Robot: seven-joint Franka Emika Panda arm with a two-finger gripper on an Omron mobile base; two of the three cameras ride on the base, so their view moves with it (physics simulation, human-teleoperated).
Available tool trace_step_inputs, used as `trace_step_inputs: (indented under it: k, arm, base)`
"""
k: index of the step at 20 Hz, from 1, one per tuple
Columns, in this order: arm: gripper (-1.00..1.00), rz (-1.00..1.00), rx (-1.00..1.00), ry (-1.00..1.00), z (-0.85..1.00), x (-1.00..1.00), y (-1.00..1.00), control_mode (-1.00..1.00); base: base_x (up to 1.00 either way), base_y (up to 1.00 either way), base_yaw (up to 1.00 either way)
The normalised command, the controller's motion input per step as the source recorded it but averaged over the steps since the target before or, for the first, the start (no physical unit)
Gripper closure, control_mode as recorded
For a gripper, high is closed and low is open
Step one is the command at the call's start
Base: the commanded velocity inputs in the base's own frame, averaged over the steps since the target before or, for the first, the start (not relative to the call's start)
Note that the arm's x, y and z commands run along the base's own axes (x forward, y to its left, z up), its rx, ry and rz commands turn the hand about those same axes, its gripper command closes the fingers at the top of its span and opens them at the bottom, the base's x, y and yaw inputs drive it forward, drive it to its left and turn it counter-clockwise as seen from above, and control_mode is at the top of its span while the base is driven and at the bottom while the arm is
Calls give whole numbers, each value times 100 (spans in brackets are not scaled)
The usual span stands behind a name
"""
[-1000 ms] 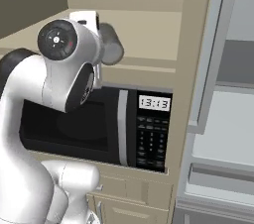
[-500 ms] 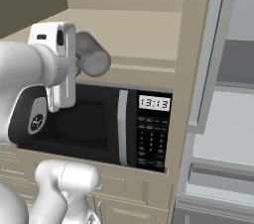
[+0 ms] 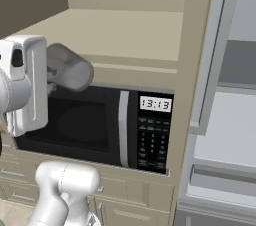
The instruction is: There is a bowl on the dining counter. Grab a lemon wedge from the fridge and place it in the bowl. Then get the liquor bottle and glass cup from the cabinet and place them next to the bowl.
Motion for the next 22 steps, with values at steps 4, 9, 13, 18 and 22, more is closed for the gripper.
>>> trace_step_inputs:
  k: [4, 9, 13, 18, 22]
  arm:
    - [100, -1, 0, -3, 0, -31, 17, -100]
    - [100, 0, 0, 0, 0, 0, 0, -100]
    - [100, 0, 0, 0, 0, 0, 0, -100]
    - [100, 0, 0, 0, 0, 0, 0, -100]
    - [100, 3, 0, -5, -1, -11, 0, 100]
  base:
    - [0, 0, 0]
    - [0, 0, 0]
    - [0, 0, 0]
    - [0, 0, 0]
    - [-10, 0, 5]
